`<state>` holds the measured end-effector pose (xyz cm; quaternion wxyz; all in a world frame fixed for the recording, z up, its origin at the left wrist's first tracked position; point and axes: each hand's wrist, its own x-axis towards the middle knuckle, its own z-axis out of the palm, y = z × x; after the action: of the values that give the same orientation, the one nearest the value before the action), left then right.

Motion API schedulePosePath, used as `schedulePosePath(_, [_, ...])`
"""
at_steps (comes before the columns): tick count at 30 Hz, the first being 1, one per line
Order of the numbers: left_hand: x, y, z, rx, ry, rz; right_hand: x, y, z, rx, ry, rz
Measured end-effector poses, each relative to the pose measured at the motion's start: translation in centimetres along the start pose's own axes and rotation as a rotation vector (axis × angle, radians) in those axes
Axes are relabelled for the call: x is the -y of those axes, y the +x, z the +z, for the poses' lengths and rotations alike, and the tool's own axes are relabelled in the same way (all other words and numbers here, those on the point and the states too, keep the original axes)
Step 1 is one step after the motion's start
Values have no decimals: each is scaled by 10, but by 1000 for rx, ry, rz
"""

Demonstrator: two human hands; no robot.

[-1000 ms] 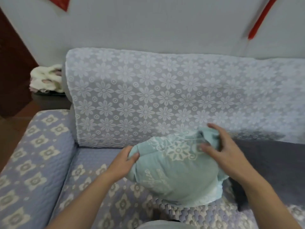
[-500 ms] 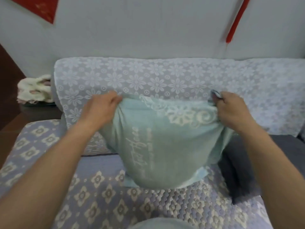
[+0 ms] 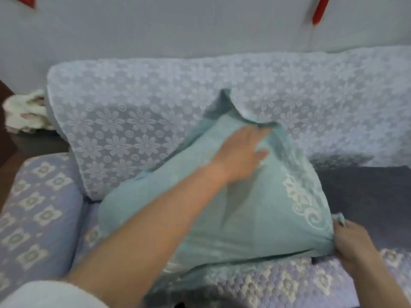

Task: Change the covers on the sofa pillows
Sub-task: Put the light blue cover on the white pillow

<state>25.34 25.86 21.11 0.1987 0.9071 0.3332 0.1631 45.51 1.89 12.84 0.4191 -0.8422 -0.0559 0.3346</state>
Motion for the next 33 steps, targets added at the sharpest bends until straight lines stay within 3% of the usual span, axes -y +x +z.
schedulePosePath(2, [12,-65,89,133,5,-123,-54,29,-17,-82,-185,134])
schedulePosePath(4, [40,-160,163,413,2,-431,-99,54,-20,-78,-398,179])
schedulePosePath(6, [67,-252,207,635,24,-728,-117,66,2,32,-494,165])
schedulePosePath(8, [84,-315,229,715,98,-910,-121,72,46,194,-644,70])
schedulePosePath(10, [93,-338,234,614,123,-1002,-120,71,99,406,-757,-118])
schedulePosePath(13, [94,-317,232,425,144,-964,-111,64,177,594,-922,-450])
schedulePosePath(18, [119,-241,247,67,178,-876,-110,36,283,581,-800,-1160])
schedulePosePath(20, [151,-222,253,-23,272,-782,-126,79,280,471,-896,-1298])
schedulePosePath(21, [176,-226,270,-14,336,-728,-151,126,270,368,-1012,-1243])
schedulePosePath(23, [223,-252,313,135,434,-731,-197,214,232,184,-1241,-829])
schedulePosePath(25, [258,-281,368,391,434,-831,-241,273,200,121,-1269,-419])
schedulePosePath(26, [268,-285,382,450,445,-866,-248,283,198,152,-1230,-349])
schedulePosePath(29, [283,-241,370,577,359,-979,-224,271,211,78,-1206,-331])
schedulePosePath(31, [278,-208,331,393,351,-970,-196,253,223,-44,-1097,-482])
schedulePosePath(33, [246,-175,306,22,381,-835,-176,213,243,-99,-942,-754])
